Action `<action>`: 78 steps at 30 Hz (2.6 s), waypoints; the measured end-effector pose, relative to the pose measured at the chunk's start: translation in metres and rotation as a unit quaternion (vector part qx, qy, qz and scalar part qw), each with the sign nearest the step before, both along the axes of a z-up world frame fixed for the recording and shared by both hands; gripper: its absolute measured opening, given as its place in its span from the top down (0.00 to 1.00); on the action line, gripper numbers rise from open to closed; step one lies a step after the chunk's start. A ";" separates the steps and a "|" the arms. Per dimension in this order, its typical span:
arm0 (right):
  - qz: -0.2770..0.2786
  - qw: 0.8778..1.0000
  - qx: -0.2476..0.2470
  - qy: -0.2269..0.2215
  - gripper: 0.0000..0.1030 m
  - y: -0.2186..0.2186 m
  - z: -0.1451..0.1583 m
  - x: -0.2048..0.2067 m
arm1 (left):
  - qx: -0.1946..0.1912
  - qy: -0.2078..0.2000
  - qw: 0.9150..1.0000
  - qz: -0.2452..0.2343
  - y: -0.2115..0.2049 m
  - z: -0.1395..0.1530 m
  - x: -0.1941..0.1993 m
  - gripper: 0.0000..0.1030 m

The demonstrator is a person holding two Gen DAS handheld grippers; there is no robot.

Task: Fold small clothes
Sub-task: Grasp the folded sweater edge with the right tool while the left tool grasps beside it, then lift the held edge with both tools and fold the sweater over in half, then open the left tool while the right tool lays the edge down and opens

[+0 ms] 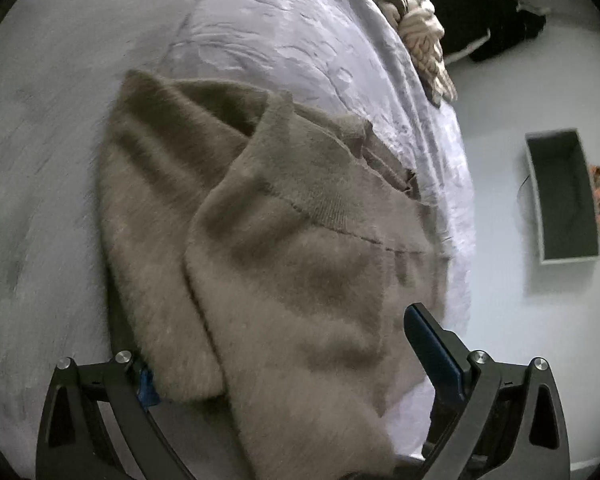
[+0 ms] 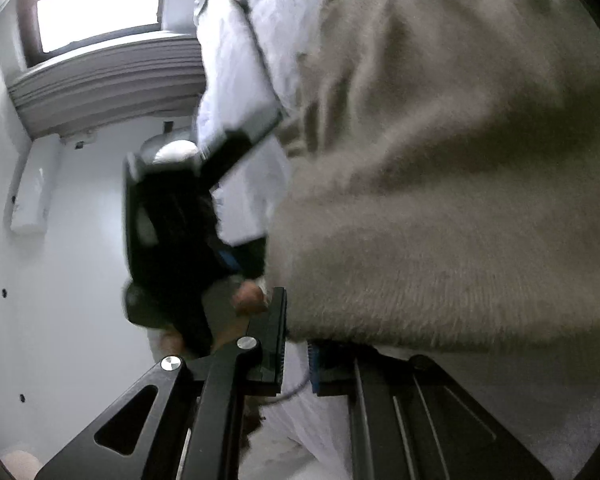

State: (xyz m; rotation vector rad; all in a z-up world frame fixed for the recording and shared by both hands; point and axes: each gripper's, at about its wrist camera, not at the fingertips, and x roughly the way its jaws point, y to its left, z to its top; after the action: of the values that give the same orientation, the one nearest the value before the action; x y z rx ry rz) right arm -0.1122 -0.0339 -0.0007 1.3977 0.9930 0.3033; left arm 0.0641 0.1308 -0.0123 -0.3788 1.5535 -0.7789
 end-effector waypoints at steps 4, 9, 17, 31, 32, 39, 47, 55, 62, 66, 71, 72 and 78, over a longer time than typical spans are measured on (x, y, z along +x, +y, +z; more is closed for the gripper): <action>0.042 0.998 -0.037 0.031 0.88 0.003 -0.005 -0.011 | 0.044 -0.030 0.998 -0.019 -0.015 -0.002 -0.002 0.20; 0.102 0.986 -0.100 0.082 0.55 -0.015 -0.003 -0.031 | 0.099 -0.047 0.993 -0.039 -0.020 -0.014 -0.005 0.43; 0.058 0.977 -0.196 0.064 0.26 -0.090 0.036 -0.029 | 0.141 -0.070 0.987 -0.042 -0.027 -0.018 -0.011 0.43; 0.050 0.951 -0.288 0.095 0.87 -0.117 -0.001 0.012 | 0.139 -0.108 0.984 -0.018 -0.031 -0.001 -0.010 0.82; 0.050 0.952 -0.286 0.093 0.87 -0.120 -0.001 0.010 | 0.133 -0.112 0.985 -0.017 -0.031 0.004 -0.011 0.82; 0.055 0.962 -0.257 0.075 0.87 -0.140 -0.003 -0.002 | 0.087 -0.192 0.977 -0.041 -0.076 0.085 -0.021 0.83; -0.025 0.977 -0.208 0.039 0.86 -0.197 0.010 -0.053 | 0.037 -0.269 0.951 -0.150 -0.196 0.144 -0.057 0.83; -0.139 0.978 -0.146 0.051 0.85 -0.278 -0.005 -0.126 | 0.070 -0.276 0.921 -0.265 -0.320 0.104 -0.122 0.82; -0.168 0.982 -0.073 0.046 0.80 -0.299 -0.036 -0.154 | 0.105 -0.314 0.891 -0.311 -0.352 0.074 -0.160 0.36; -0.175 0.982 -0.054 0.035 0.63 -0.299 -0.042 -0.155 | 0.082 -0.346 0.885 -0.301 -0.344 0.092 -0.169 0.22; -0.230 0.972 0.042 -0.029 0.33 -0.303 -0.043 -0.164 | 0.067 -0.339 0.906 -0.246 -0.316 0.114 -0.145 0.22; -0.243 0.966 0.074 -0.045 0.33 -0.307 -0.046 -0.167 | 0.068 -0.333 0.911 -0.234 -0.309 0.115 -0.138 0.22; -0.243 0.959 0.133 -0.063 0.33 -0.315 -0.054 -0.162 | 0.138 -0.326 0.925 -0.140 -0.250 0.109 -0.090 0.22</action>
State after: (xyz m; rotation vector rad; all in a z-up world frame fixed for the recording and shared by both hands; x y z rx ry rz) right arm -0.2745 -0.3489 -0.0546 1.7927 0.4880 0.1577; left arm -0.0255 -0.1196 0.0967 0.3035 1.0636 -0.7845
